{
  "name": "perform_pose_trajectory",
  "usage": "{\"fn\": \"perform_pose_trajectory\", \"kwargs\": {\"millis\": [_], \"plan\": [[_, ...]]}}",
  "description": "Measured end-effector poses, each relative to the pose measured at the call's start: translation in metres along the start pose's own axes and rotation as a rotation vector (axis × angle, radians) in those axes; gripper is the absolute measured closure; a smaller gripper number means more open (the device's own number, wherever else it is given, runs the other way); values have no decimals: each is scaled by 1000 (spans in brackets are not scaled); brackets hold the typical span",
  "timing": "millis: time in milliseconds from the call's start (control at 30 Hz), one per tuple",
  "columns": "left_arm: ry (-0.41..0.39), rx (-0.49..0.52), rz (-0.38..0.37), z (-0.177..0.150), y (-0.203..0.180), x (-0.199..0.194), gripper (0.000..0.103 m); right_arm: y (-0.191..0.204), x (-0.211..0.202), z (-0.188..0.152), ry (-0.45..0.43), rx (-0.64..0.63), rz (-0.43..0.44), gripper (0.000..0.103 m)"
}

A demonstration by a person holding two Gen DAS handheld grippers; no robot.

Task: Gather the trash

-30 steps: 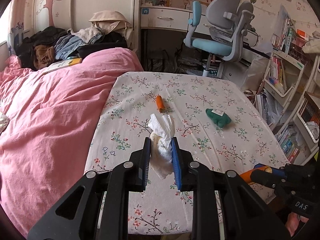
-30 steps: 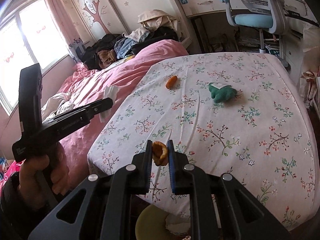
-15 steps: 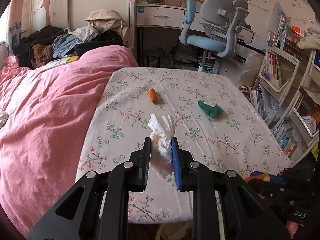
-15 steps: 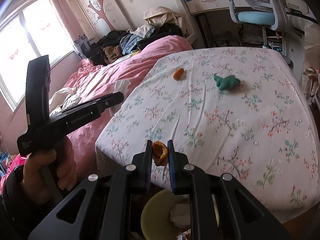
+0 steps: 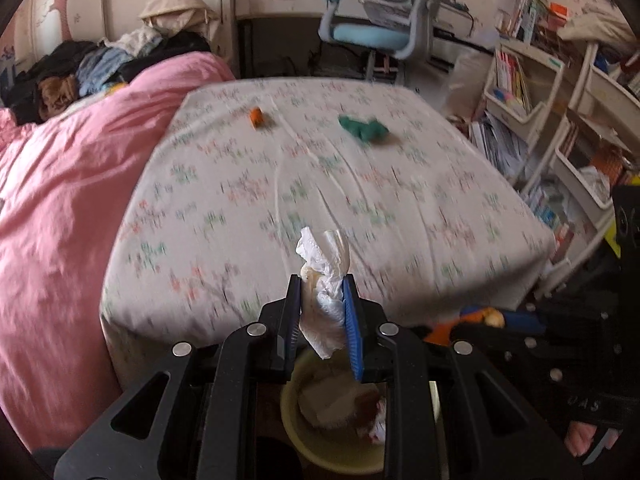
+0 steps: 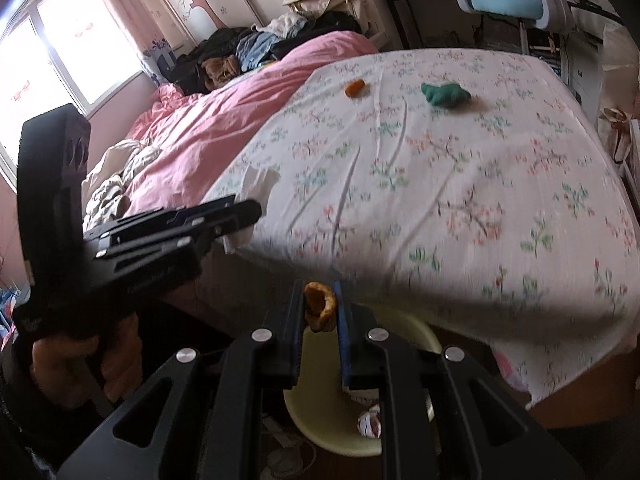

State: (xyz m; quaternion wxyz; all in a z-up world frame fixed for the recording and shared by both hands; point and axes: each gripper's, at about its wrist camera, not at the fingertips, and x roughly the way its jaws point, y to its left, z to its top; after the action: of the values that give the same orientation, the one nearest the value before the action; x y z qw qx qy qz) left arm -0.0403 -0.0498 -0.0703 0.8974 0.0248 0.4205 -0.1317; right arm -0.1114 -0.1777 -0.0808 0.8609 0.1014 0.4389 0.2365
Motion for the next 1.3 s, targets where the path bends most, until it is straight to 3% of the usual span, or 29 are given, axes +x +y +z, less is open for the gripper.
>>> {"fn": "perform_pose_trajectory", "kwargs": {"millis": [67,133,200,333,467,767,967,1300], "plan": [[42,-2,-15,-11,-3,1,83,1,1,-7,23,2,-7,86],[67,-6,4,-23,-4,0,80,-1,-1,-11,20,17,-40,79],[63,-18,23,-27,-1,-5,72,-6,-5,-12,-8,46,-62,47],[-27,-98,79,-24,14,-23,38,-16,-16,-14,-84,88,-114,39],[-123,-163,160,-20,29,-38,22,-18,-14,-13,-109,97,-166,27],[-153,-235,200,-13,47,-42,8,-18,-3,-11,-115,89,-262,18],[-149,-191,193,-13,39,-40,7,-18,5,-11,-91,72,-295,17],[-151,-211,199,-14,42,-41,7,-17,6,-12,-97,63,-329,15]]}}
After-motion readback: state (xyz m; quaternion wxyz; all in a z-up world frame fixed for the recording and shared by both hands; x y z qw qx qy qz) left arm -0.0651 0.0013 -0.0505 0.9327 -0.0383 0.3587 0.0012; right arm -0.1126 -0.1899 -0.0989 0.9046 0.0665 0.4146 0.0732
